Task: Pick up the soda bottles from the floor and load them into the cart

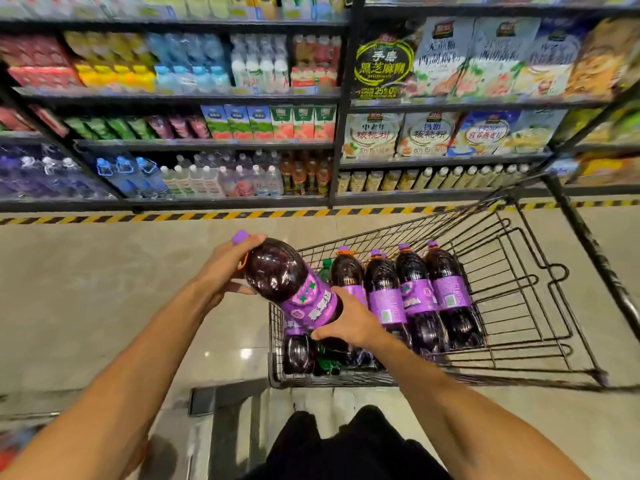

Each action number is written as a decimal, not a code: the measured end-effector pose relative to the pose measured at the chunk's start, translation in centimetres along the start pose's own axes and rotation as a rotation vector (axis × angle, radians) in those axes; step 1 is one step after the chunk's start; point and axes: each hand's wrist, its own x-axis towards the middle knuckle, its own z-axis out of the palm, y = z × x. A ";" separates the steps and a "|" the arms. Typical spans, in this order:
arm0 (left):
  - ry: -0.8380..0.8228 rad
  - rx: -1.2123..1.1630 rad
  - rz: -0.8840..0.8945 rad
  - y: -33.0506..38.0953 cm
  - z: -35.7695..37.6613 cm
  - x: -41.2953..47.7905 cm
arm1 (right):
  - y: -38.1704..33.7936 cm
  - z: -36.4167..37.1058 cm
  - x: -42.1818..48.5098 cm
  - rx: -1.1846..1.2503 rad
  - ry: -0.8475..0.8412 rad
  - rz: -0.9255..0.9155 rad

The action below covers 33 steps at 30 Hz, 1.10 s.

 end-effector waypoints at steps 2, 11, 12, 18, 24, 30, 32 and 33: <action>-0.043 0.079 0.003 0.3 0.4 2.0 | 0.9 2.3 0.7 0.087 0.057 0.071; -0.191 0.364 0.002 -3.3 6.8 14.2 | 3.7 11.0 4.4 0.447 0.151 0.433; -0.202 0.378 -0.017 -4.3 7.2 15.1 | 4.0 11.7 4.6 0.452 0.146 0.474; -0.200 0.548 0.021 -9.0 8.8 18.2 | 4.6 13.2 5.2 0.415 0.100 0.625; -0.209 0.920 0.096 -13.7 10.5 17.2 | 5.6 11.9 5.0 0.198 0.011 0.554; -0.194 1.257 0.178 -14.6 9.8 12.8 | 3.4 6.1 4.2 0.051 -0.046 0.322; -0.158 1.295 0.199 -13.2 9.1 11.3 | 2.6 3.8 3.9 -0.044 -0.028 0.265; -0.127 1.308 0.211 -12.1 8.7 10.5 | 2.1 2.8 3.7 -0.096 -0.034 0.241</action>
